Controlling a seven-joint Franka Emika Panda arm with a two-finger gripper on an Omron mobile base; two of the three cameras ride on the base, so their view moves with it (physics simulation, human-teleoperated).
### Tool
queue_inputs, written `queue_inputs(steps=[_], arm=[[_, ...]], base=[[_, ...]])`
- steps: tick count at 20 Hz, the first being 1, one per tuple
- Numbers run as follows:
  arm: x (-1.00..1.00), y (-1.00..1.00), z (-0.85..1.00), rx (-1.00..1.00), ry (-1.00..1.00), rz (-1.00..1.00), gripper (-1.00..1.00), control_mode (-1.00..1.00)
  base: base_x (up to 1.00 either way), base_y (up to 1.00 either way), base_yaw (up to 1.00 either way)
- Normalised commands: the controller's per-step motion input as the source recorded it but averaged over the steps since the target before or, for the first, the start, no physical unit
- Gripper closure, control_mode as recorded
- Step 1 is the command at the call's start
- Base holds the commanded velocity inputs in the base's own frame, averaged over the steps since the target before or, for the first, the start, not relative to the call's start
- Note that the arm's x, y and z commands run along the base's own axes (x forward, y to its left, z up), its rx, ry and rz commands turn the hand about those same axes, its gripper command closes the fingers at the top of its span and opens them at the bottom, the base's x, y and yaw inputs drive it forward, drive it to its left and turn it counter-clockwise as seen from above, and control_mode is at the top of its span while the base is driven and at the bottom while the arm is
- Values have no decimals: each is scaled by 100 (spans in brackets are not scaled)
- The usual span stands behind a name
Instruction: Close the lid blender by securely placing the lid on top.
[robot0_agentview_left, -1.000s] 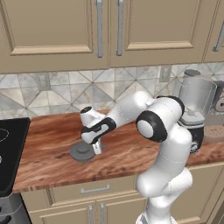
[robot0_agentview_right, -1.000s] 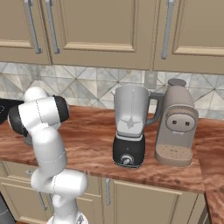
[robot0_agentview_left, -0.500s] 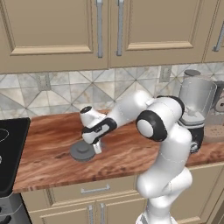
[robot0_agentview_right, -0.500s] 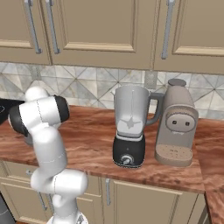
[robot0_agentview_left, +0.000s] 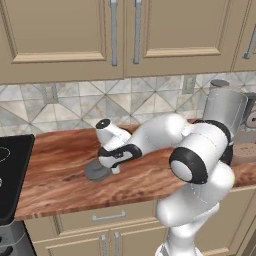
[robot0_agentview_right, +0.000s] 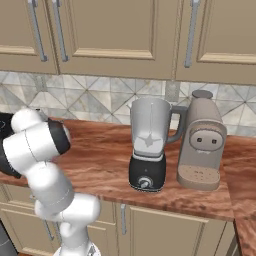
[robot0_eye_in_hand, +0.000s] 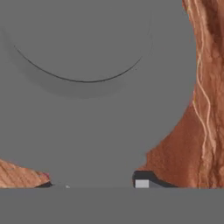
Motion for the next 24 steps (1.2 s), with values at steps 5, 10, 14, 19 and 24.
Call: queue_inputs(steps=[5, 10, 14, 19, 24], arm=[[-53, -51, 56, 19, -14, 0, 100, -100], [-51, -51, 70, 34, -18, -2, 100, -100], [-34, -42, 100, 30, -11, -3, 100, -100], [-30, -39, 100, 20, -2, -8, 100, -100], [-63, -41, 75, 2, -6, -17, 100, -100]], base=[[0, 0, 0], [0, 0, 0], [0, 0, 0], [0, 0, 0], [0, 0, 0]])
